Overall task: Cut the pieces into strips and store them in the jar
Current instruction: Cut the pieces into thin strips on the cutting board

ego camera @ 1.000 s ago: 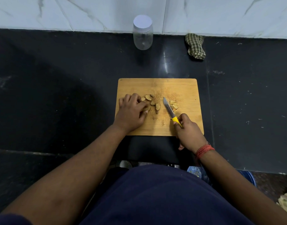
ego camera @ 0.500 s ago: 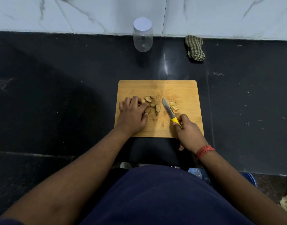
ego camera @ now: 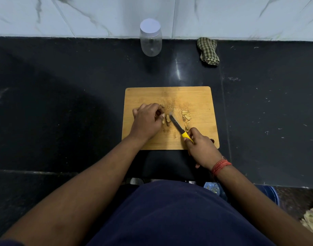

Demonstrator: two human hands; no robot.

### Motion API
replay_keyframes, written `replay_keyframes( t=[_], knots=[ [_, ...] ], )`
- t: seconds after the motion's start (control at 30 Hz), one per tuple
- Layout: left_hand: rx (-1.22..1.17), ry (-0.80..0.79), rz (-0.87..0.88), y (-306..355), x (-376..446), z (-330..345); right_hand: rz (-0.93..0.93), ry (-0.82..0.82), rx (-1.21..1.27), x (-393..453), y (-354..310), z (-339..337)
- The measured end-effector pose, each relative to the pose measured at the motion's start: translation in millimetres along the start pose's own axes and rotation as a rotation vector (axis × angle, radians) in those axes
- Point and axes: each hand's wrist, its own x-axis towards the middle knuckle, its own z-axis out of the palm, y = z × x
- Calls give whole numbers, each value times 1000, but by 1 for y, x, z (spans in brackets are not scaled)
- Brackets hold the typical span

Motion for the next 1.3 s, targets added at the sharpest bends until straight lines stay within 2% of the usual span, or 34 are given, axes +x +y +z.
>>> replay_keyframes(
  t=[0.13, 0.33, 0.6, 0.9, 1.07, 1.2, 1.3],
  knots=[
    [-39, -11, -65, 1, 7, 0, 9, -12, -15, -4, 3, -6],
    [-51, -25, -77, 3, 7, 7, 29, 81, 81, -3, 8, -11],
    [79, -95, -60, 14, 20, 15, 39, 58, 106, -1, 5, -11],
    [118, -81, -60, 14, 19, 16, 58, 19, 81, 0, 8, -6],
    [189, -71, 12, 12, 17, 17, 56, 21, 78, 1, 7, -6],
    [220, -5, 174, 0, 7, 14, 42, 75, 121, 0, 9, -7],
    [287, -39, 273, -6, 0, 12, 38, 89, 136, 0, 8, -9]
  ],
)
